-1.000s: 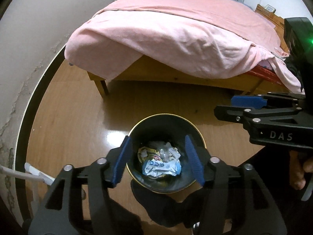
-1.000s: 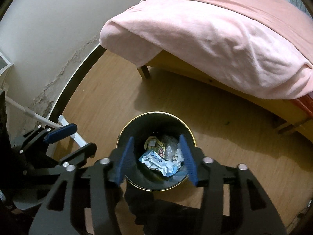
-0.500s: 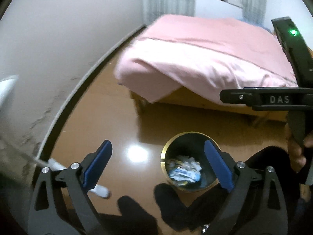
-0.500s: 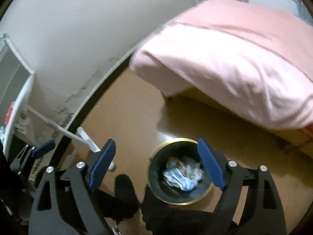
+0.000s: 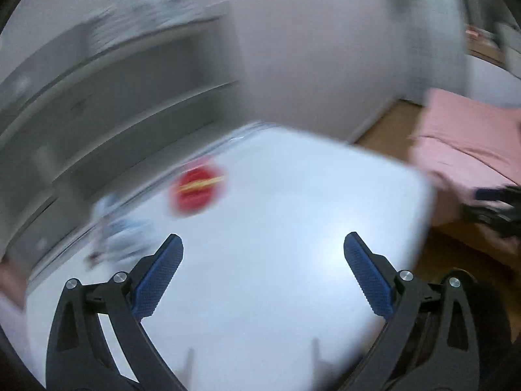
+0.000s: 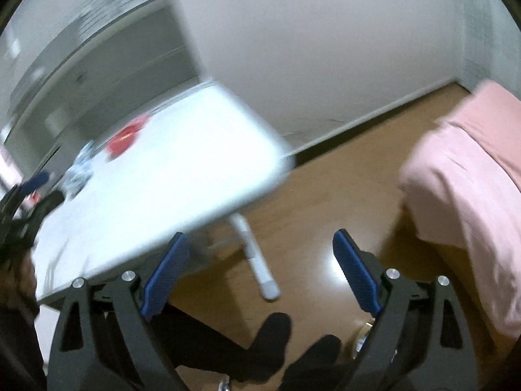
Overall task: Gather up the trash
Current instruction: 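Move both open tools back to the desk, then grasp the light blue cloth with the left tool while the right grasps the yellow toy, then carry the cloth and yellow toy in both tools over the bin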
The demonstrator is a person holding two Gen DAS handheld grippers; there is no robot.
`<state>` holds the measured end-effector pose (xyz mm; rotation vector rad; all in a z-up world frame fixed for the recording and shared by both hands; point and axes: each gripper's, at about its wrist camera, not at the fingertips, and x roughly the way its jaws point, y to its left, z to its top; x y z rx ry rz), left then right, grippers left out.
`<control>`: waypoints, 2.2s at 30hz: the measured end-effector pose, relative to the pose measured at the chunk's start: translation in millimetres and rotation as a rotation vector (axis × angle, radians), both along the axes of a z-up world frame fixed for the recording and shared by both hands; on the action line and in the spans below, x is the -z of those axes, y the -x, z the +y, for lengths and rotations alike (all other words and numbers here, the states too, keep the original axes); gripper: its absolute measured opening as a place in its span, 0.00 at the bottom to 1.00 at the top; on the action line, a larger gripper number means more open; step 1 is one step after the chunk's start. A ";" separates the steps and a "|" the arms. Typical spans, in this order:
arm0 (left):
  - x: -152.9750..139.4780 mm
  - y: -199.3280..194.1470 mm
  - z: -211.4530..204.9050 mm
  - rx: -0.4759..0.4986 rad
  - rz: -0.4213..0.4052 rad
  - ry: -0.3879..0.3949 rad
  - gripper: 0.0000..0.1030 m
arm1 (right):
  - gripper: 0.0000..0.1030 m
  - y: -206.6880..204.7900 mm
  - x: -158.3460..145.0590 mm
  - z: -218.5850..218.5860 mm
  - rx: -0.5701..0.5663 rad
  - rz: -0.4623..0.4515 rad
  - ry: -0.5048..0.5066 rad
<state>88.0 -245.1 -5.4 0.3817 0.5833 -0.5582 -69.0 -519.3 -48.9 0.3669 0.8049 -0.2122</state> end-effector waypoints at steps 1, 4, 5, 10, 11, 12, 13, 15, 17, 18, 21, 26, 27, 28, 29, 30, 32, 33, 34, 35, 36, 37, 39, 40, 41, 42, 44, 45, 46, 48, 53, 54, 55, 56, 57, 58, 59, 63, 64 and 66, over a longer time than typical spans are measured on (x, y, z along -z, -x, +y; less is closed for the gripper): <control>1.8 -13.5 13.2 -0.041 0.006 -0.002 0.93 | 0.85 -12.1 -0.6 12.6 -0.035 0.002 0.003; 12.4 -58.3 56.3 -0.173 0.019 -0.021 0.93 | 0.85 -48.3 -1.9 56.8 -0.146 0.015 0.012; 16.6 -71.2 66.0 -0.196 0.026 -0.024 0.93 | 0.85 -59.0 -2.7 70.8 -0.177 0.015 0.015; 37.1 -114.7 85.1 -0.234 0.074 -0.041 0.93 | 0.85 -102.5 -8.3 122.9 -0.300 0.011 0.028; 40.9 -120.4 85.8 -0.229 0.087 -0.043 0.93 | 0.85 -114.9 -9.8 130.8 -0.330 0.013 0.037; 42.9 -124.7 85.0 -0.220 0.100 -0.040 0.93 | 0.85 -125.4 -12.3 136.6 -0.353 0.015 0.052; 43.8 -125.7 90.7 -0.215 0.102 -0.036 0.92 | 0.84 -134.2 -15.4 142.4 -0.374 0.017 0.064; 44.9 -126.3 87.1 -0.204 0.110 -0.035 0.77 | 0.75 -160.4 -24.1 155.1 -0.428 0.021 0.099; 45.7 -126.7 85.9 -0.187 0.142 -0.033 0.57 | 0.64 -188.5 -32.7 161.8 -0.463 0.030 0.147; 47.1 -130.1 82.8 -0.182 0.162 -0.028 0.40 | 0.55 -203.6 -35.9 163.9 -0.478 0.039 0.163; 44.4 -124.6 91.1 -0.178 0.182 0.012 0.16 | 0.52 -258.6 -40.5 169.3 -0.510 0.075 0.200; 38.7 -118.6 100.2 -0.138 0.166 0.083 0.13 | 0.42 -326.8 -25.2 180.5 -0.577 0.175 0.269; 39.4 -118.6 100.3 -0.136 0.164 0.083 0.13 | 0.38 -335.8 -20.8 182.2 -0.588 0.193 0.277; 41.0 -119.4 101.1 -0.136 0.170 0.082 0.12 | 0.37 -341.3 -17.2 183.7 -0.599 0.209 0.282; 42.5 -121.4 101.7 -0.136 0.186 0.083 0.12 | 0.35 -348.1 -12.0 186.7 -0.614 0.233 0.293; 42.2 -121.7 103.1 -0.133 0.198 0.090 0.12 | 0.34 -353.3 -7.3 189.9 -0.623 0.250 0.309; 39.0 -120.0 105.2 -0.131 0.199 0.110 0.12 | 0.33 -362.0 -1.0 195.8 -0.637 0.273 0.322; 38.1 -119.4 104.6 -0.130 0.195 0.107 0.12 | 0.32 -364.1 1.9 197.7 -0.641 0.284 0.330; 38.5 -119.0 103.4 -0.128 0.194 0.105 0.12 | 0.29 -364.9 4.3 199.4 -0.641 0.294 0.338; 38.8 -118.8 102.9 -0.124 0.198 0.105 0.12 | 0.24 -366.0 5.2 200.1 -0.639 0.296 0.330; 39.2 -118.2 102.7 -0.119 0.201 0.106 0.12 | 0.21 -371.2 6.8 203.6 -0.638 0.304 0.312; 39.3 -118.2 102.7 -0.119 0.199 0.106 0.12 | 0.17 -372.3 6.5 204.0 -0.630 0.306 0.308; 39.1 -117.5 103.3 -0.119 0.194 0.109 0.12 | 0.13 -368.5 1.6 203.5 -0.609 0.291 0.304; 38.9 -117.4 103.6 -0.120 0.191 0.111 0.12 | 0.13 -364.6 -2.9 202.2 -0.598 0.273 0.302; 39.2 -118.5 104.0 -0.119 0.190 0.113 0.12 | 0.13 -356.3 -9.4 200.3 -0.587 0.248 0.286; 39.0 -118.1 104.4 -0.119 0.187 0.116 0.12 | 0.13 -347.2 -15.9 197.7 -0.576 0.225 0.272; 38.9 -116.9 103.3 -0.122 0.182 0.112 0.12 | 0.13 -328.1 -27.7 189.1 -0.546 0.189 0.245; 39.1 -115.6 101.6 -0.121 0.183 0.108 0.12 | 0.13 -316.5 -33.0 183.4 -0.536 0.175 0.229; 38.9 -113.1 98.4 -0.114 0.189 0.104 0.12 | 0.13 -306.0 -37.0 178.1 -0.529 0.164 0.211; 36.7 -106.1 89.8 -0.096 0.204 0.101 0.12 | 0.13 -279.1 -49.8 156.4 -0.476 0.138 0.157; 19.9 -70.4 51.4 -0.010 0.193 0.099 0.12 | 0.13 -230.7 -46.4 125.3 -0.394 0.218 0.031; 17.5 -65.4 45.6 0.002 0.194 0.104 0.12 | 0.13 -222.0 -43.0 113.4 -0.373 0.216 -0.059; 14.6 -59.7 38.1 0.012 0.196 0.110 0.12 | 0.13 -215.9 -39.2 109.2 -0.346 0.242 -0.045; 12.5 -54.9 31.1 0.020 0.195 0.112 0.12 | 0.13 -204.7 -37.8 109.6 -0.328 0.251 0.039; 10.6 -49.9 25.8 0.025 0.192 0.116 0.12 | 0.13 -198.5 -37.7 108.9 -0.324 0.249 0.062; 8.0 -45.2 20.3 0.026 0.190 0.119 0.12 | 0.13 -191.0 -39.6 111.3 -0.308 0.247 0.143; 5.7 -41.1 16.2 0.027 0.194 0.125 0.12 | 0.13 -182.7 -43.5 113.3 -0.306 0.223 0.196; -5.2 -23.5 0.5 0.062 0.206 0.148 0.12 | 0.13 -163.3 -40.0 95.0 -0.273 0.211 0.040; -7.9 -18.5 -4.4 0.072 0.206 0.148 0.12 | 0.13 -160.7 -37.7 93.7 -0.268 0.217 0.025; -8.0 -11.4 -12.4 0.091 0.219 0.149 0.12 | 0.13 -154.8 -34.8 97.3 -0.255 0.214 0.089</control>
